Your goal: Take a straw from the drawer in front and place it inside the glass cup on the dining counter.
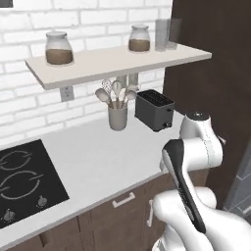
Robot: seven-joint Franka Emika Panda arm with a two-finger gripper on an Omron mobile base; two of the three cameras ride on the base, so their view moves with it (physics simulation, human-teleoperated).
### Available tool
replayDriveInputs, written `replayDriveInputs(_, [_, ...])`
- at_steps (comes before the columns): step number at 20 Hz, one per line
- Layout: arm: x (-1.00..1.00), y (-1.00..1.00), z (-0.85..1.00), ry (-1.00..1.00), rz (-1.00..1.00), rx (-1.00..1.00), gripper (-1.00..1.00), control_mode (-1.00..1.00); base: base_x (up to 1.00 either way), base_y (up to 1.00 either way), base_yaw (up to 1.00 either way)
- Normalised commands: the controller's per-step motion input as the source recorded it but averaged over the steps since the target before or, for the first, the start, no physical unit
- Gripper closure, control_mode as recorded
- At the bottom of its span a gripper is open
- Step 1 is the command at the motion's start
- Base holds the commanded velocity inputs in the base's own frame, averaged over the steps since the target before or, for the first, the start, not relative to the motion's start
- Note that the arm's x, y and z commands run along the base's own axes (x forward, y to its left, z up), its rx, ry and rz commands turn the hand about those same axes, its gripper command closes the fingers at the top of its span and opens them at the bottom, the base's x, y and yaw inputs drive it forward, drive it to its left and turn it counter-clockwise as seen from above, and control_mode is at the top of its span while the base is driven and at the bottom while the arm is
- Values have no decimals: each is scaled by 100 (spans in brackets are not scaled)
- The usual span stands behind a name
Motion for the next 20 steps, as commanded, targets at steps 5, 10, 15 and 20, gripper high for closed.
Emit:
replayDriveInputs(5, [0,0,0,0,0,0,-100,100,-47,20,-42])
replayDriveInputs(10, [0,0,0,0,0,0,-100,100,-45,4,-44])
replayDriveInputs(15, [0,0,0,0,0,0,-100,100,-34,0,-46])
replayDriveInputs(20, [0,0,0,0,0,0,-100,100,-29,-1,-50])
